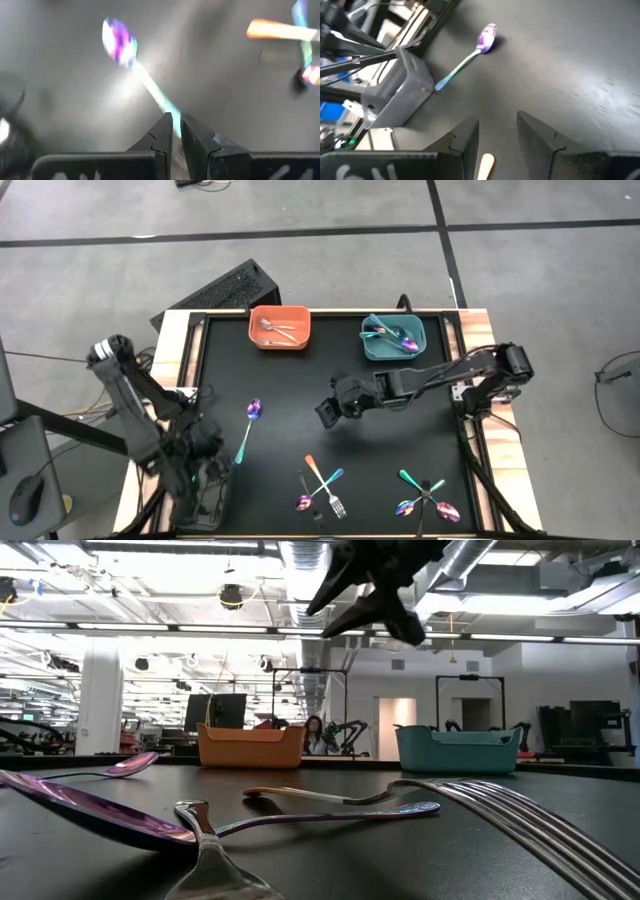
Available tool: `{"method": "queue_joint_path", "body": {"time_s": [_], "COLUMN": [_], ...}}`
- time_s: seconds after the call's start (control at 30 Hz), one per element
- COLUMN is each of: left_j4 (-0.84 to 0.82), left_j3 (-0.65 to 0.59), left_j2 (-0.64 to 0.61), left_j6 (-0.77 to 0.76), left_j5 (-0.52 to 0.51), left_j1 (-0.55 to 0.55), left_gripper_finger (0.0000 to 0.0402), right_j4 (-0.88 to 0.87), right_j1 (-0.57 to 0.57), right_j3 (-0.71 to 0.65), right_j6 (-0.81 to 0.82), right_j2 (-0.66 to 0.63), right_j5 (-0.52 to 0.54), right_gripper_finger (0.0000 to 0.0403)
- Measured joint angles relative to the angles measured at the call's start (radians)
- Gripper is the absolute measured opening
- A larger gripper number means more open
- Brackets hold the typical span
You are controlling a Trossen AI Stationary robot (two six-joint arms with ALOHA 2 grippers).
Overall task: Sort silverware by color (type)
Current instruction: Put the blue spoon into the blue bin
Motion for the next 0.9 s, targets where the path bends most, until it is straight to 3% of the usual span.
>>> {"method": "queue_joint_path", "body": {"time_s": [0.17,0.33,0.47,0.63,0.77,0.9], "left_j4": [0.201,0.517,0.687,0.759,0.810,0.809], "left_j3": [-0.096,-0.267,-0.392,-0.522,-0.603,-0.651], "left_j2": [-0.149,-0.304,-0.390,-0.423,-0.409,-0.373], "left_j6": [0.270,0.523,0.629,0.658,0.616,0.579], "left_j5": [-0.088,0.016,0.093,0.186,0.315,0.376], "left_j1": [0.172,0.365,0.488,0.612,0.683,0.708], "left_gripper_finger": [0.0037,0.0086,0.0132,0.0164,0.0166,0.0167], "right_j4": [-0.112,-0.206,-0.266,-0.313,-0.334,-0.344], "right_j1": [0.010,0.029,0.034,0.030,0.013,-0.017], "right_j3": [0.000,0.000,0.000,0.001,0.001,0.001], "right_j6": [0.016,-0.009,-0.082,-0.137,-0.110,-0.111], "right_j2": [-0.058,-0.146,-0.194,-0.204,-0.204,-0.203], "right_j5": [0.100,0.199,0.184,0.176,0.174,0.174], "right_gripper_finger": [0.0150,0.0150,0.0150,0.0150,0.0150,0.0150]}}
